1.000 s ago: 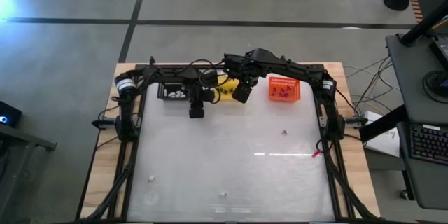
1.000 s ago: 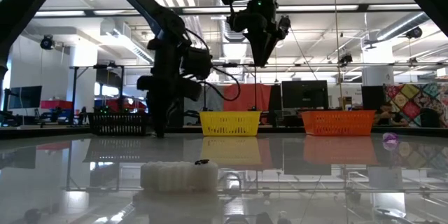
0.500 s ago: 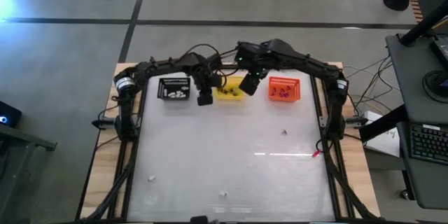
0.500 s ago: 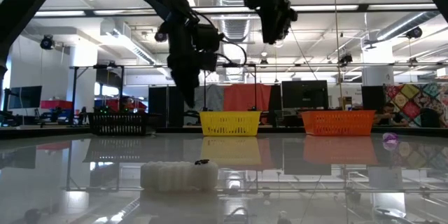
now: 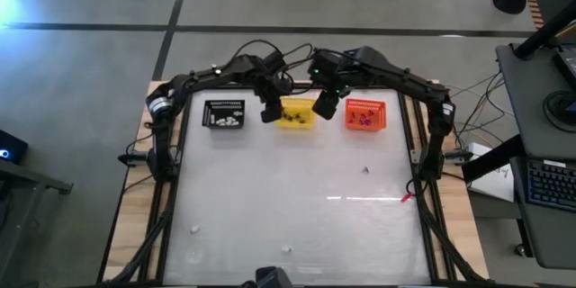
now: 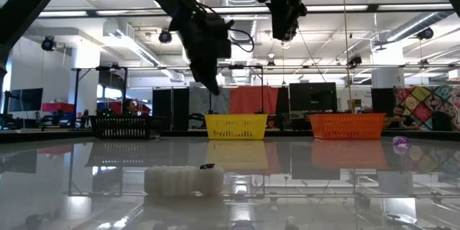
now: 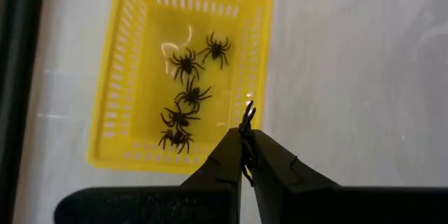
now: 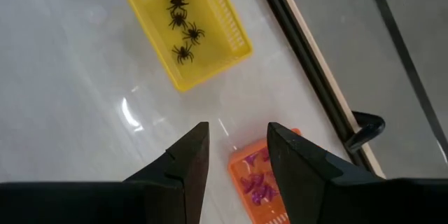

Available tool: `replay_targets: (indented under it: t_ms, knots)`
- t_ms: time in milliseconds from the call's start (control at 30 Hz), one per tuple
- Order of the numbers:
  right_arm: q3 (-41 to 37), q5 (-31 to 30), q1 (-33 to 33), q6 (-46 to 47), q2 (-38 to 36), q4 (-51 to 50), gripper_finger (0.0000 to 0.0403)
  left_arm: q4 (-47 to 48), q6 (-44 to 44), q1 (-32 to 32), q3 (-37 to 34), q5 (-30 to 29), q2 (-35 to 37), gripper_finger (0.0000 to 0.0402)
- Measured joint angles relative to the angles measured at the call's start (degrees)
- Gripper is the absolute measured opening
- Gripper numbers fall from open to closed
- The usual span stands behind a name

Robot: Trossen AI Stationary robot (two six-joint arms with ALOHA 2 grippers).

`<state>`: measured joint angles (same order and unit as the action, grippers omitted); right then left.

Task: Sort Halloween decoration
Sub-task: Put the black spider toy into the yellow basket, then put the white skeleton toy into the black basket

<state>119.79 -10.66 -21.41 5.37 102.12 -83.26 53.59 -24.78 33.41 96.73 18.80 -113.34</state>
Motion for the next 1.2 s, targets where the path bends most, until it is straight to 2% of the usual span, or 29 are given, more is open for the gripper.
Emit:
replay_targets:
  t_ms: [433,933,1067,1200]
  knots:
    - [0.0,0.0,0.0,0.1,0.3,-0.1,0.0139,-2.5,1.0,0.9,0.0,-0.2,-4.2,0.0017]
    - [0.0,0.0,0.0,0.0,0.3,-0.6,0.0139,-1.0,1.7,1.0,0.0,-0.4,-4.1,0.0125]
    - [0.0,0.0,0.0,0.0,0.3,-1.0,0.0139,8.5,1.7,0.8,2.8,-2.2,-4.1,0.0142]
    - [0.0,0.0,0.0,0.0,0.3,-3.2,0.0139,19.5,1.6,0.0,6.1,-2.9,-3.3,0.0141]
